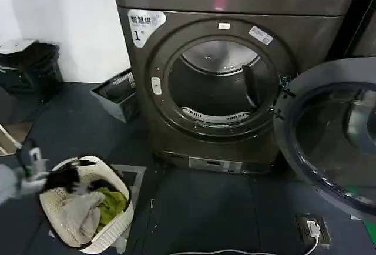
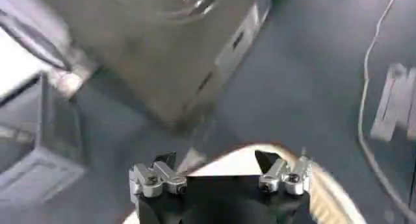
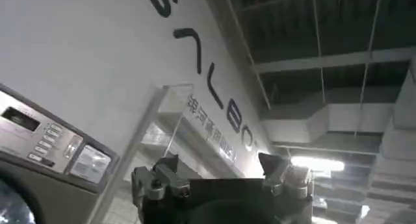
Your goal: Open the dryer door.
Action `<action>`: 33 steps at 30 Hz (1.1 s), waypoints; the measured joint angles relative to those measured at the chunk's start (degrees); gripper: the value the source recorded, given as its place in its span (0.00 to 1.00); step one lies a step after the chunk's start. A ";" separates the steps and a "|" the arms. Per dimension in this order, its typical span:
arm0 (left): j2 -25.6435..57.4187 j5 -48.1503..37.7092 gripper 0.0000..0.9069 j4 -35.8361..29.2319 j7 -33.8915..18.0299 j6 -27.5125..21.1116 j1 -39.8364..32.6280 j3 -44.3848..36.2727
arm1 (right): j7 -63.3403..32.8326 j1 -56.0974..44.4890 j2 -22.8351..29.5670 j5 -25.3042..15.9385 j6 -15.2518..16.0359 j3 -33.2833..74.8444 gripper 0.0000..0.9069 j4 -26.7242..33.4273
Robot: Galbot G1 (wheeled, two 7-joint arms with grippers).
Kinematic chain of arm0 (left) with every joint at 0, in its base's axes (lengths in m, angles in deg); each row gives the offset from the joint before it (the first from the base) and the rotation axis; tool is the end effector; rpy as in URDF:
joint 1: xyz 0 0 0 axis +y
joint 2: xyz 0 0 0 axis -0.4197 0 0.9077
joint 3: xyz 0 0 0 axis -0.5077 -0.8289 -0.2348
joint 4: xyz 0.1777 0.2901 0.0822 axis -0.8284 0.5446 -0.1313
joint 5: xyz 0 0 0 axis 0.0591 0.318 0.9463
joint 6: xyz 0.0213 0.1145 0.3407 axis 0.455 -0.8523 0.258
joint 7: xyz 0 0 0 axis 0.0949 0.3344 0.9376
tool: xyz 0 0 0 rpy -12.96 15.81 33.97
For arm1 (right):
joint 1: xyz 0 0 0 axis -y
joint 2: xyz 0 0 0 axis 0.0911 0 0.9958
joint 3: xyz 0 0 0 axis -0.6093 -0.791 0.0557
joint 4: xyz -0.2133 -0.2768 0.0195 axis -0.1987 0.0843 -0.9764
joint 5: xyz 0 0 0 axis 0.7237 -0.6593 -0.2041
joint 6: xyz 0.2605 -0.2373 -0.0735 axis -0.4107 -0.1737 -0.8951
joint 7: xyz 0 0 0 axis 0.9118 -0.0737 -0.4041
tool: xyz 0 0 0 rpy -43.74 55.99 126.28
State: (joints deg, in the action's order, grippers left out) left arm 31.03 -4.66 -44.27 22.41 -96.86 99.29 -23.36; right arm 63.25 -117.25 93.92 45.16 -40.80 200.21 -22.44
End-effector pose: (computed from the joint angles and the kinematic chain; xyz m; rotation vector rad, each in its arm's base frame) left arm 0.3308 0.2564 -0.1390 -1.0522 -2.1216 -0.9977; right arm -0.0670 -0.4084 0.0302 1.4402 2.2242 -0.8401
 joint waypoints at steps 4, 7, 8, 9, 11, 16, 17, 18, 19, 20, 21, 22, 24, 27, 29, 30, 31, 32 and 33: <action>1.68 2.57 1.00 0.81 1.05 -0.58 1.05 0.11 | 0.16 0.24 -0.68 -0.04 -0.34 -0.30 1.00 0.58; 2.63 4.48 1.00 1.92 2.09 -0.24 1.40 -0.12 | 0.21 0.46 -1.07 -0.06 -0.28 -0.54 1.00 0.54; 2.86 4.80 1.00 2.32 2.47 -0.06 1.44 -0.17 | 0.26 0.46 -1.09 -0.06 -0.24 -0.60 1.00 0.53; 3.09 5.63 1.00 2.73 2.70 0.54 1.48 -0.26 | 0.28 0.38 -1.09 -0.06 -0.22 -0.57 1.00 0.44; 3.30 7.11 1.00 3.08 2.54 0.45 1.50 -0.45 | 0.29 0.21 -1.08 0.42 0.09 -0.49 1.00 0.12; 3.04 9.19 1.00 3.66 1.57 -0.87 1.60 -1.58 | 0.36 -0.15 -0.87 0.93 0.33 -0.26 1.00 -0.35; 2.98 9.21 1.00 3.73 1.19 -1.33 1.63 -1.70 | 0.36 -0.22 -0.83 0.93 0.32 -0.23 1.00 -0.35; 2.93 9.38 1.00 3.81 1.17 -1.45 1.63 -1.74 | 0.36 -0.30 -0.72 0.93 0.32 -0.19 1.00 -0.46; 2.91 9.61 1.00 4.00 1.16 -1.46 1.62 -1.76 | 0.37 -0.35 -0.60 0.92 0.32 -0.18 1.00 -0.62; 2.92 9.64 1.00 4.07 1.16 -1.43 1.63 -1.81 | 0.38 -0.39 -0.50 0.90 0.32 -0.18 1.00 -0.70; 2.98 9.81 1.00 4.09 1.31 -1.27 1.65 -1.95 | 0.37 -0.41 -0.43 0.71 0.28 -0.18 1.00 -0.74; 3.08 10.14 1.00 4.13 1.80 -0.98 1.65 -2.04 | 0.37 -0.43 -0.36 0.33 0.16 -0.17 1.00 -0.72; 3.12 10.21 1.00 4.21 2.28 -0.67 1.63 -2.04 | 0.36 -0.62 -0.23 0.04 0.05 -0.09 1.00 -0.69; 3.11 11.25 1.00 4.76 3.13 0.05 1.62 -2.06 | 0.38 -0.75 -0.21 0.02 0.02 0.10 1.00 -0.65; 3.11 12.07 1.00 4.92 3.69 0.48 1.59 -2.06 | 0.39 -0.76 -0.22 0.01 0.02 0.16 1.00 -0.62; 3.11 12.38 1.00 4.99 3.77 0.62 1.56 -2.05 | 0.39 -0.76 -0.21 -0.03 0.02 0.15 1.00 -0.61; 3.11 12.58 1.00 5.05 3.77 0.72 1.54 -2.05 | 0.41 -0.75 -0.20 -0.13 0.00 0.16 1.00 -0.61; 3.12 12.67 1.00 5.05 3.75 0.71 1.54 -2.05 | 0.46 -0.69 -0.12 -0.26 -0.01 0.12 1.00 -0.61; 3.14 12.76 1.00 5.05 3.74 0.84 1.55 -2.05 | 0.47 -0.63 -0.06 -0.32 -0.01 0.05 1.00 -0.63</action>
State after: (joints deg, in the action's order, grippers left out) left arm 34.17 8.11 -39.22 26.15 -96.02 100.84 -25.41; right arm 63.72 -117.88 93.86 44.84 -40.80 200.26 -23.07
